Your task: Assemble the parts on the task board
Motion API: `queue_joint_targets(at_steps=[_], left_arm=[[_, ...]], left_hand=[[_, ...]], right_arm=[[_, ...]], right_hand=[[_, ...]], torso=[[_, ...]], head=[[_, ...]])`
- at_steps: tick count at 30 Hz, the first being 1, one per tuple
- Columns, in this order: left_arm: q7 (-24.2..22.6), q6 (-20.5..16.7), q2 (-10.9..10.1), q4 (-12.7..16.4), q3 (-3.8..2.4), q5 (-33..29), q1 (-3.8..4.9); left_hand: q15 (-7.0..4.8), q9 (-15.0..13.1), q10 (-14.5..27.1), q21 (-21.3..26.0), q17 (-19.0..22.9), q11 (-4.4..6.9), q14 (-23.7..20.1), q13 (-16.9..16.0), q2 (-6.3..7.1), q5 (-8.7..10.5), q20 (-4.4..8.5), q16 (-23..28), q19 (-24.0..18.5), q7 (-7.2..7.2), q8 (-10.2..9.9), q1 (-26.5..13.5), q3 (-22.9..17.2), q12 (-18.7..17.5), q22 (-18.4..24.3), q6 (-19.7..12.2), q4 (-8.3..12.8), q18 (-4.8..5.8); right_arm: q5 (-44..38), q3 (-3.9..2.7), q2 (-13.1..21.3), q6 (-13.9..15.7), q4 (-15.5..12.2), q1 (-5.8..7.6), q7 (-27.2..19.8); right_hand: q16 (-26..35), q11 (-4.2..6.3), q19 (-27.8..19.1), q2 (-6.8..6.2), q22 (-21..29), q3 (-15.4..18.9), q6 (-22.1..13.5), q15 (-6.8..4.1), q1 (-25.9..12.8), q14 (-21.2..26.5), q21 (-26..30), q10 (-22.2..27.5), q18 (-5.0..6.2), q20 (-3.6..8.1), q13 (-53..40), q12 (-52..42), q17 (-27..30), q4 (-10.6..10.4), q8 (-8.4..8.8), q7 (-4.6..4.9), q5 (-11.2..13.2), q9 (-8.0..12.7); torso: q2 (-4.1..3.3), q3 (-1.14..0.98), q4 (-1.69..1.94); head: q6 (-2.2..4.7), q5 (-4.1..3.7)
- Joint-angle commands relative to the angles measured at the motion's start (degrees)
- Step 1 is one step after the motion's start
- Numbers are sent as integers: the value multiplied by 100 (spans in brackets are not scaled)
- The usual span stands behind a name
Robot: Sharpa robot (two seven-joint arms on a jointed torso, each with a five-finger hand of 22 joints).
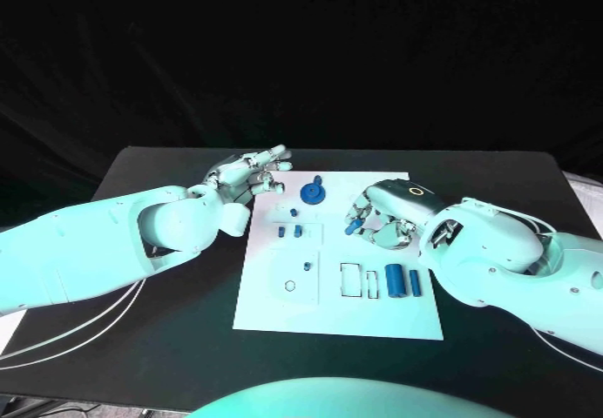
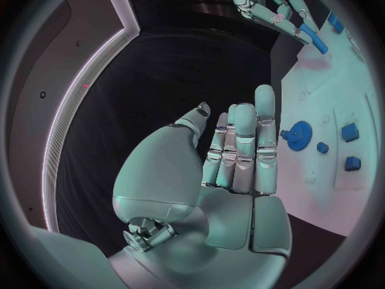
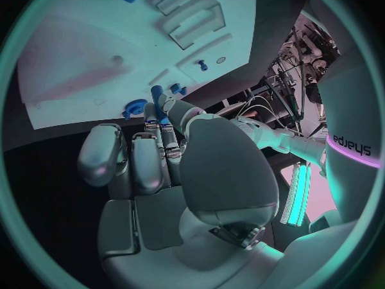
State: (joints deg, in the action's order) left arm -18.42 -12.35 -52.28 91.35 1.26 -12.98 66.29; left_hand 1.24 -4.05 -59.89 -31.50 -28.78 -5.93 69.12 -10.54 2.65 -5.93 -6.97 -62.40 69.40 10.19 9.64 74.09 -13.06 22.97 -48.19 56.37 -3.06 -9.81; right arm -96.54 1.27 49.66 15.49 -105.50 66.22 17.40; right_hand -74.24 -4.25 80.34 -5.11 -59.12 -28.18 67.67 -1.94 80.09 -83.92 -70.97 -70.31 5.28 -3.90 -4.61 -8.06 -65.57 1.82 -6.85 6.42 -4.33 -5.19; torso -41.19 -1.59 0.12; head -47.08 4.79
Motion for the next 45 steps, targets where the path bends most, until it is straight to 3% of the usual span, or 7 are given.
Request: queue_joint_targets(at_steps=[1, 9, 14, 21, 31, 45], left_arm=[[1, 135, 10, 15, -3, 37, -5], [10, 145, 20, 22, -4, 44, -6], [10, 146, 31, 21, -4, 47, -6], [13, 154, 49, 11, -4, 48, -6], [19, 159, 54, 7, -4, 48, -6], [33, 171, 57, 8, -4, 48, -6]], left_hand=[[-5, 9, 44, 6, -5, 10, -31, -2, 11, -22, 1, -17, -58, 1, 19, -24, 33, 31, 10, -53, -3, -60], [-5, 9, 49, 4, -3, 11, -30, -1, 7, -25, 1, -20, -58, 1, 21, -16, 30, 34, 10, -57, 1, -61], [-5, 9, 49, 4, -3, 11, -30, -1, 7, -25, 1, -20, -58, 1, 21, -16, 30, 34, 10, -57, 1, -61], [-5, 9, 49, 4, -3, 11, -30, -1, 7, -25, 1, -20, -58, 1, 21, -16, 30, 34, 10, -57, 1, -61], [-5, 9, 49, 4, -3, 11, -30, -1, 7, -25, 1, -20, -58, 1, 21, -16, 30, 34, 10, -57, 1, -61], [-5, 9, 49, 4, -3, 11, -30, -1, 7, -25, 1, -20, -58, 1, 21, -16, 30, 34, 10, -57, 1, -61]], right_arm=[[395, 10, -161, -148, -65, -39, -208], [374, 60, -691, -383, 1, -237, -343], [300, 102, -975, -489, 141, -374, -420], [291, 130, -1212, -613, 348, -530, -471], [257, 156, -1396, -778, 569, -624, -453], [137, 166, -1495, -874, 643, -671, -369]], right_hand=[[-18, 147, 0, 18, 9, 16, -10, -3, -121, -234, -21, -191, 65, -1, 6, 56, 8, -34, 36, 29, -77, -122], [-15, 143, -9, 7, 26, 52, -22, 0, -193, -231, -11, -185, 70, -4, 7, 90, 20, -64, 49, 26, -132, -129], [-17, 142, -10, 6, 29, 57, -24, 1, -202, -231, -9, -182, 71, -4, 7, 96, 17, -67, 52, 26, -139, -130], [-22, 143, -8, 8, 22, 59, -25, 1, -206, -232, -13, -183, 69, -5, 7, 99, 11, -69, 53, 26, -145, -131], [-23, 143, -9, 12, 23, 61, -23, 2, -210, -232, -12, -184, 70, -4, 7, 102, 11, -71, 53, 24, -154, -132], [-21, 143, -9, 12, 22, 63, -23, 2, -214, -231, -13, -184, 70, -4, 7, 105, 15, -72, 53, 24, -158, -133]], torso=[[-6, 4, 6], [-7, 5, 18], [-10, 3, -6], [-10, -6, -8], [-11, -9, 0], [-5, -4, -7]], head=[[-31, 39], [-80, 123], [-85, 181], [-106, 188], [-138, 195], [-162, 214]])
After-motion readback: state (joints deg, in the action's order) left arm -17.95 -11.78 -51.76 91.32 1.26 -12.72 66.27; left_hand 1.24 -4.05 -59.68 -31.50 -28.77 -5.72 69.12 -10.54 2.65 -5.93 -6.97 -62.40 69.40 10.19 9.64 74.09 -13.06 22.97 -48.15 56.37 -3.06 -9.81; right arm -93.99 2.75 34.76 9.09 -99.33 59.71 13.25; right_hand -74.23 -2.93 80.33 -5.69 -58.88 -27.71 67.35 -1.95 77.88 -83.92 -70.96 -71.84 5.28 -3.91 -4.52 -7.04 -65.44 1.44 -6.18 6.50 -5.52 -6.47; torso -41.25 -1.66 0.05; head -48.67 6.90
